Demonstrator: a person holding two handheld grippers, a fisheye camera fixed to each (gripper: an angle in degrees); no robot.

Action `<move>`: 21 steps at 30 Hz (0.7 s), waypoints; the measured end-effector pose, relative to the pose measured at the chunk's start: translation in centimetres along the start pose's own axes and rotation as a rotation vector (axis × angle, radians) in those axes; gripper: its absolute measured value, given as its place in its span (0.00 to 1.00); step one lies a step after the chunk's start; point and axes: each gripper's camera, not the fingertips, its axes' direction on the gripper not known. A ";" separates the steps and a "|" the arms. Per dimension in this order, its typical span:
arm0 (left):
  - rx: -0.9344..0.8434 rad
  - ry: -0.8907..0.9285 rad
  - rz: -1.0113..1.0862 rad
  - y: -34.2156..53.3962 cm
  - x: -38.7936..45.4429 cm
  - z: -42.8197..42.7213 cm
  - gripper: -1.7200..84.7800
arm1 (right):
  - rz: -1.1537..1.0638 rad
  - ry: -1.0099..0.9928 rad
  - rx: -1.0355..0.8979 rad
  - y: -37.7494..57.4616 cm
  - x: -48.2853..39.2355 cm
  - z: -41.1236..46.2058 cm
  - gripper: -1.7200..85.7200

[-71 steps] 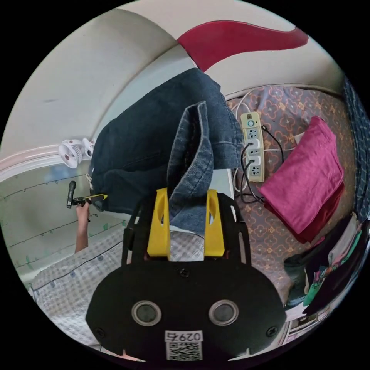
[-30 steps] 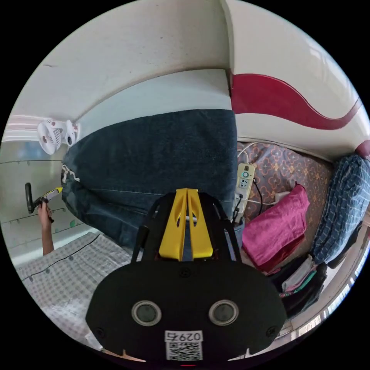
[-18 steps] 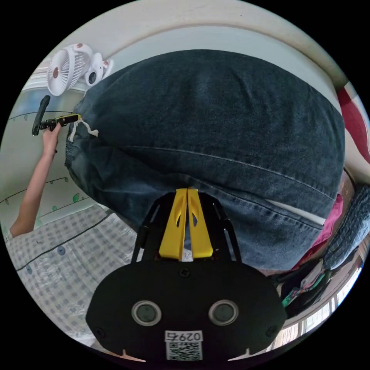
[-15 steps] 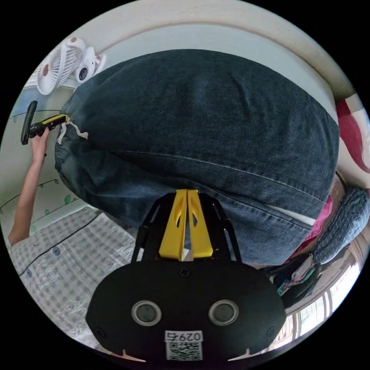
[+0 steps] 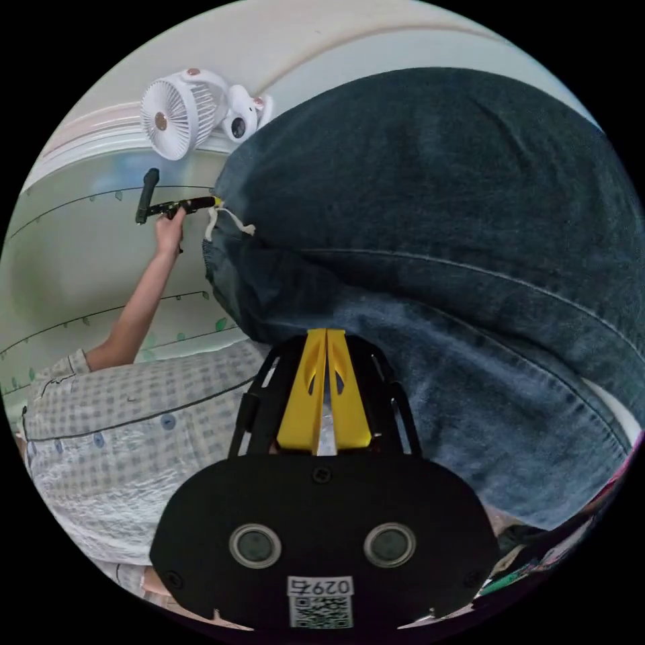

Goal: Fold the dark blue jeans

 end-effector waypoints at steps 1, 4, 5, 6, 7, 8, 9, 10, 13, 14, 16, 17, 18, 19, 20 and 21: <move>0.019 -0.019 -0.007 0.6 0.0 -0.8 0.01 | 0.033 0.041 0.039 1.0 0.3 -0.6 0.01; 0.129 0.063 0.027 4.8 1.3 -4.9 0.01 | 0.148 0.079 0.219 6.6 3.1 -4.6 0.01; 0.145 0.152 0.060 6.4 2.5 -5.7 0.01 | 0.193 0.066 0.265 8.8 4.9 -6.3 0.01; 0.129 0.211 0.095 7.8 4.0 -5.9 0.01 | 0.245 0.083 0.296 10.6 6.8 -7.8 0.01; 0.110 0.223 0.115 8.3 4.9 -5.8 0.01 | 0.270 0.109 0.305 11.4 7.6 -8.4 0.01; 0.069 0.225 0.151 9.4 6.8 -5.4 0.01 | 0.318 0.181 0.297 12.6 9.2 -9.5 0.01; 0.045 0.209 0.177 10.5 8.7 -5.0 0.01 | 0.355 0.250 0.269 13.2 10.5 -10.3 0.01; 0.037 0.200 0.185 11.0 9.5 -4.7 0.01 | 0.363 0.273 0.255 13.4 10.9 -10.5 0.01; -0.015 0.126 0.208 12.5 12.4 -3.3 0.01 | 0.301 0.316 0.179 13.1 11.9 -11.1 0.01; -0.027 0.067 0.215 12.7 12.9 -2.9 0.01 | 0.275 0.342 0.149 13.0 11.8 -11.5 0.01; -0.008 0.040 0.198 12.8 12.6 -3.5 0.01 | 0.240 0.381 0.127 12.8 11.5 -12.0 0.01; -0.029 0.059 0.176 12.5 11.8 -3.7 0.01 | 0.205 0.397 0.131 12.9 11.3 -12.4 0.01; -0.035 0.104 0.142 12.1 10.5 -3.9 0.01 | 0.169 0.393 0.136 12.8 11.3 -12.8 0.01; -0.037 0.136 0.121 11.9 9.7 -3.9 0.01 | 0.156 0.386 0.135 12.7 11.3 -13.0 0.01; -0.036 0.208 0.078 11.6 8.0 -4.0 0.01 | 0.145 0.373 0.117 12.3 11.5 -13.6 0.01; -0.041 0.279 0.041 11.5 6.3 -3.9 0.01 | 0.136 0.371 0.092 12.0 11.7 -14.3 0.01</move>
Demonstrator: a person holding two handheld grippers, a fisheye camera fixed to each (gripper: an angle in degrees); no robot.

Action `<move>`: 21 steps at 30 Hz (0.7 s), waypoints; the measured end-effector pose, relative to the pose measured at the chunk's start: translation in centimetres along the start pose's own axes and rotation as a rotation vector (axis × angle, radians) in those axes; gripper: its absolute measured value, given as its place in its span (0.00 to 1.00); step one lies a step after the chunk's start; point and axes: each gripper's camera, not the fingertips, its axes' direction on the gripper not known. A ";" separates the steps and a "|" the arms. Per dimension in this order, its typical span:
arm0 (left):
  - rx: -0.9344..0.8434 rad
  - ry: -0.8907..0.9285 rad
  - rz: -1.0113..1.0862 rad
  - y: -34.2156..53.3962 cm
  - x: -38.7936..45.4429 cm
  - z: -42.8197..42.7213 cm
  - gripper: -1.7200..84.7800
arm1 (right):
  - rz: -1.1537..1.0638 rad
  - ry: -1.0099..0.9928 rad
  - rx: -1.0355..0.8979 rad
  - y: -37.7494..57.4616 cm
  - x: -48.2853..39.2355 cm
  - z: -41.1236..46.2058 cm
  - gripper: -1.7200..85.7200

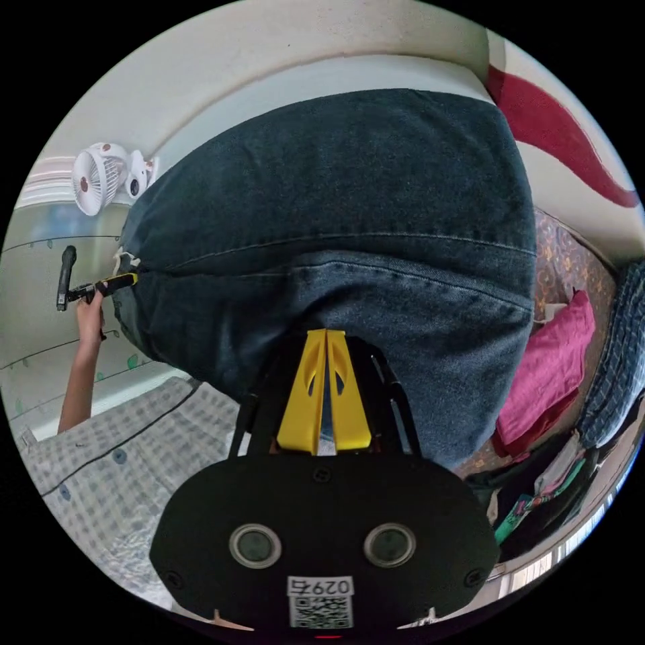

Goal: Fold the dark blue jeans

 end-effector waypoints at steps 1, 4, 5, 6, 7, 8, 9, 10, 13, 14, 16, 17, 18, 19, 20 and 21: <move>-0.002 0.033 -0.017 0.0 -0.8 -0.2 0.01 | -0.013 0.006 -0.012 -0.2 0.2 -0.3 0.01; -0.008 0.151 -0.077 1.3 -3.8 -0.7 0.01 | -0.075 0.002 -0.057 0.4 2.1 -1.7 0.01; 0.011 0.165 -0.091 2.7 -4.8 -1.4 0.01 | -0.048 -0.015 -0.036 1.8 3.9 -2.7 0.01; 0.046 0.158 -0.113 4.7 -5.9 -2.4 0.01 | -0.015 -0.045 0.020 3.9 6.2 -4.1 0.01; 0.066 0.153 -0.127 5.8 -6.4 -2.9 0.01 | 0.009 -0.072 0.053 5.1 7.5 -4.9 0.01; 0.103 0.146 -0.158 8.5 -7.7 -3.8 0.01 | 0.075 -0.148 0.117 8.0 10.5 -6.3 0.02; 0.137 0.150 -0.192 11.3 -9.0 -4.6 0.01 | 0.156 -0.253 0.178 11.2 14.0 -7.4 0.02; 0.152 0.156 -0.210 12.7 -9.6 -4.8 0.01 | 0.198 -0.315 0.210 12.9 15.7 -7.8 0.02; 0.209 0.224 -0.323 19.1 -12.8 -5.1 0.01 | 0.419 -0.611 0.383 21.6 23.7 -8.1 0.03; 0.234 0.261 -0.367 21.2 -13.8 -4.9 0.02 | 0.507 -0.666 0.421 24.7 25.9 -7.6 0.03; 0.280 0.298 -0.437 23.6 -15.2 -4.5 0.05 | 0.632 -0.683 0.413 28.6 28.3 -6.6 0.06; 0.300 0.309 -0.488 24.8 -16.1 -4.2 0.09 | 0.723 -0.679 0.408 30.8 29.4 -5.9 0.09; 0.313 0.317 -0.526 25.6 -16.8 -4.0 0.12 | 0.787 -0.699 0.409 32.6 30.2 -5.1 0.11; 0.314 0.316 -0.543 25.9 -17.1 -3.9 0.14 | 0.811 -0.720 0.410 33.3 30.5 -4.6 0.12; 0.314 0.314 -0.555 26.1 -17.8 -3.8 0.16 | 0.851 -0.779 0.421 34.6 30.9 -3.7 0.13; 0.305 0.298 -0.561 26.2 -18.3 -3.7 0.16 | 0.883 -0.849 0.440 35.5 31.1 -2.7 0.14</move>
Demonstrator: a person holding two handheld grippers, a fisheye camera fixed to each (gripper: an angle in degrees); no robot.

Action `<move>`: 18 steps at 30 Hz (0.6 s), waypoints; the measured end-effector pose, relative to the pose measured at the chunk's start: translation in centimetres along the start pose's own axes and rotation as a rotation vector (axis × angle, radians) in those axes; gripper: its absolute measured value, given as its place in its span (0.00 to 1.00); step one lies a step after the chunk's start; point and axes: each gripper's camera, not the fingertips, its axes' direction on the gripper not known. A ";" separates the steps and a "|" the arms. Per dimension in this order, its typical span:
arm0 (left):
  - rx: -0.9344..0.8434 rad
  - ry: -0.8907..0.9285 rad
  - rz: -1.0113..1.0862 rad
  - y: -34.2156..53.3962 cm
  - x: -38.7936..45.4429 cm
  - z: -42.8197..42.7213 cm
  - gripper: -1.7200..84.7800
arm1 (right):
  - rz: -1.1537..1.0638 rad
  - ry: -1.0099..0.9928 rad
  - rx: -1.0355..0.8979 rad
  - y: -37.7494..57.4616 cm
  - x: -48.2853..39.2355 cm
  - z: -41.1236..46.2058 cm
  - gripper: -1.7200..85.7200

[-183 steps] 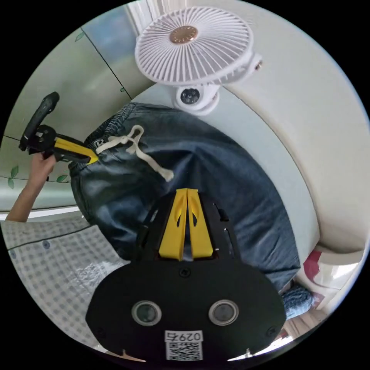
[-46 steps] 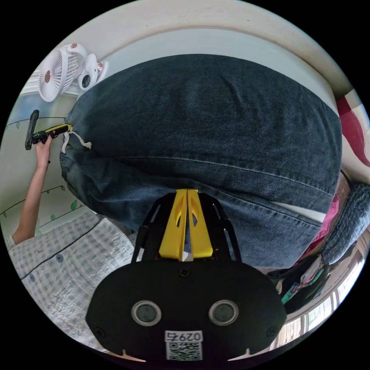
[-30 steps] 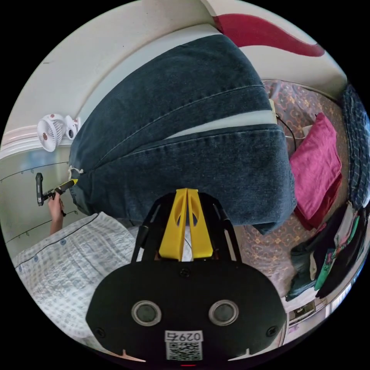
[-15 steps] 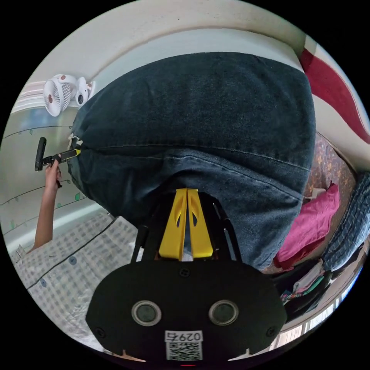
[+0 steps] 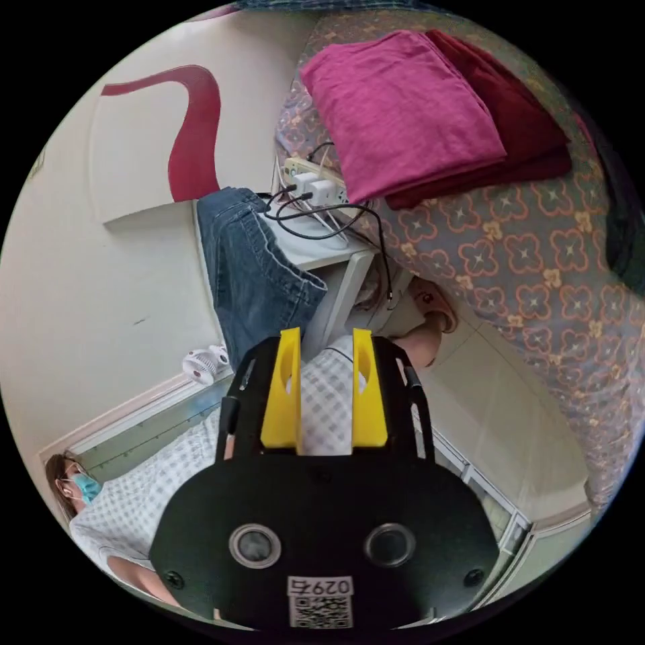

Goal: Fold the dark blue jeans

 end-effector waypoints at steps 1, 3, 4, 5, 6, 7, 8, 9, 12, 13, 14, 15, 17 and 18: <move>-0.006 -0.011 -0.002 -0.2 -0.2 0.0 0.17 | 0.021 -0.031 0.002 0.2 0.6 0.0 0.15; -0.030 -0.079 -0.009 -0.9 -1.1 -0.1 0.17 | 0.063 -0.127 0.022 0.8 1.9 -0.1 0.16; -0.035 -0.101 -0.012 -1.0 -1.3 -0.1 0.17 | 0.061 -0.141 0.022 0.8 2.0 0.0 0.16; -0.052 -0.150 -0.024 -1.3 -1.7 0.2 0.17 | 0.045 -0.150 0.002 0.8 1.9 0.2 0.17; -0.074 -0.195 -0.032 -1.6 -2.0 0.7 0.18 | 0.021 -0.147 -0.027 0.6 1.5 0.5 0.17; -0.086 -0.206 -0.037 -1.7 -2.2 1.0 0.18 | 0.010 -0.149 -0.040 0.5 1.3 0.6 0.17; -0.110 -0.195 -0.037 -2.0 -2.3 1.7 0.18 | -0.013 -0.159 -0.051 0.3 0.8 0.6 0.17; -0.126 -0.154 -0.033 -2.2 -2.4 2.3 0.19 | -0.041 -0.182 -0.041 0.2 0.2 0.5 0.17; -0.124 -0.034 -0.027 -2.4 -2.2 3.0 0.16 | -0.078 -0.248 0.011 -0.3 -1.1 -0.1 0.12; -0.123 -0.014 -0.031 -2.4 -2.2 3.0 0.15 | -0.080 -0.257 0.020 -0.3 -1.3 -0.2 0.10; -0.136 -0.009 -0.040 -2.4 -2.1 2.9 0.13 | -0.086 -0.253 0.042 -0.3 -1.9 -0.4 0.07; -0.155 -0.022 -0.046 -2.4 -2.1 2.8 0.10 | -0.090 -0.220 0.072 -0.1 -2.8 -0.8 0.04; -0.157 -0.062 -0.010 -2.2 -1.4 1.9 0.05 | -0.117 -0.163 0.128 0.5 -4.4 -1.7 0.03; -0.124 -0.074 0.009 -1.9 -0.8 0.9 0.02 | -0.150 -0.162 0.173 1.0 -5.5 -2.6 0.02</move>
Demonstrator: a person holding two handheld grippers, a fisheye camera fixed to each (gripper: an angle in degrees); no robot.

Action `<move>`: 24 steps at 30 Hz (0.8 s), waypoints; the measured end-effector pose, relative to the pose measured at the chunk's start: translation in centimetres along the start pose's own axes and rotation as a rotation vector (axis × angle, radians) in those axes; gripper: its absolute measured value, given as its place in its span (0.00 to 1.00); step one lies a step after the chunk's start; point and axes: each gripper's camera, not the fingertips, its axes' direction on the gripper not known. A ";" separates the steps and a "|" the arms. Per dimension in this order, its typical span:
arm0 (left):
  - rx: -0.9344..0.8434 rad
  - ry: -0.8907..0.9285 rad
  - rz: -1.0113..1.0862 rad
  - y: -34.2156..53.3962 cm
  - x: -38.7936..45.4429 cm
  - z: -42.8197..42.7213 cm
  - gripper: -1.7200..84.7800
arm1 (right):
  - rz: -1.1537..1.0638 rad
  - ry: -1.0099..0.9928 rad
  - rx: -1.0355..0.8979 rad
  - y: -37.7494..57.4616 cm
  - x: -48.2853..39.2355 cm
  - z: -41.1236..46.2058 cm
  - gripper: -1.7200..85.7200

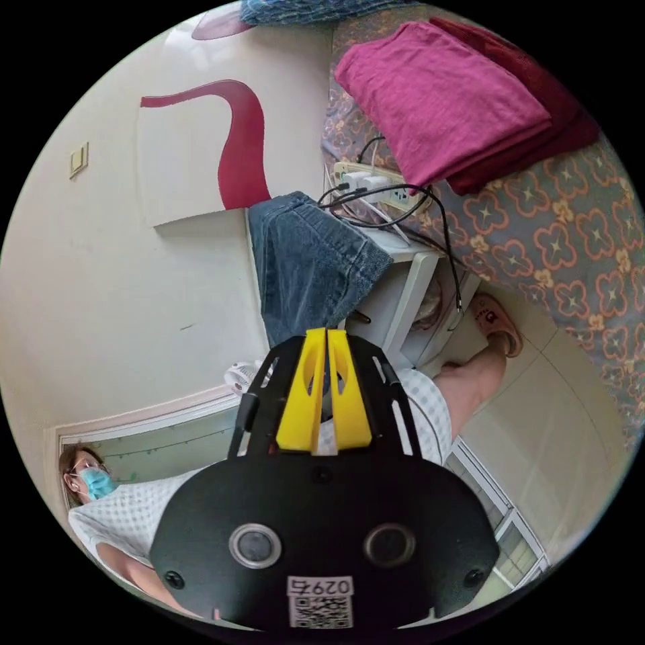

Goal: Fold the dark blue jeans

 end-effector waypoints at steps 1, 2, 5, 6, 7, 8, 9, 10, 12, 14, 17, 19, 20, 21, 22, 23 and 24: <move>0.011 -0.009 0.008 0.2 0.3 -0.5 0.02 | -0.015 -0.008 0.024 0.1 -0.6 -0.4 0.02; 0.026 -0.033 0.021 0.5 1.0 -1.4 0.01 | -0.041 -0.041 0.072 0.1 -1.8 -1.2 0.02; 0.071 -0.069 0.077 1.0 3.5 -3.7 0.01 | -0.118 -0.071 0.105 -0.3 -5.2 -2.0 0.02; 0.103 -0.090 0.105 0.9 4.8 -4.9 0.01 | -0.172 -0.067 0.084 -0.8 -7.1 -1.6 0.02; 0.118 -0.094 0.123 0.8 5.5 -5.5 0.01 | -0.202 -0.059 0.066 -1.2 -8.2 -1.2 0.02; 0.140 -0.095 0.157 0.1 7.0 -6.7 0.01 | -0.262 -0.036 0.031 -2.1 -10.6 -0.1 0.02; 0.159 -0.095 0.193 -0.9 8.7 -7.9 0.01 | -0.328 -0.016 -0.010 -3.3 -13.3 1.5 0.02; 0.173 -0.096 0.214 -1.5 9.6 -8.5 0.01 | -0.363 -0.008 -0.032 -4.0 -14.8 2.4 0.02; 0.232 -0.122 0.299 -4.0 14.1 -10.3 0.01 | -0.444 0.040 -0.111 -7.4 -20.5 7.0 0.02; 0.268 -0.159 0.368 -6.2 18.0 -10.8 0.01 | -0.489 0.105 -0.138 -10.1 -24.4 11.3 0.02; 0.253 -0.212 0.426 -10.5 23.6 -9.3 0.03 | -0.526 0.290 -0.205 -15.2 -29.0 20.6 0.02; 0.216 -0.228 0.389 -12.3 25.6 -8.4 0.05 | -0.512 0.402 -0.313 -17.8 -30.1 26.1 0.03; 0.238 -0.216 0.375 -12.1 26.5 -8.6 0.06 | -0.493 0.443 -0.360 -18.5 -30.6 28.6 0.03; 0.303 -0.216 0.364 -11.0 27.0 -9.2 0.06 | -0.510 0.449 -0.333 -18.3 -31.3 30.0 0.04; 0.338 -0.222 0.359 -10.3 27.1 -9.5 0.05 | -0.537 0.450 -0.311 -17.9 -31.7 30.4 0.04; 0.394 -0.253 0.340 -8.8 27.2 -9.7 0.03 | -0.606 0.469 -0.273 -16.7 -32.3 31.1 0.03; 0.425 -0.288 0.325 -7.4 27.2 -9.5 0.02 | -0.654 0.512 -0.262 -15.5 -32.4 32.1 0.03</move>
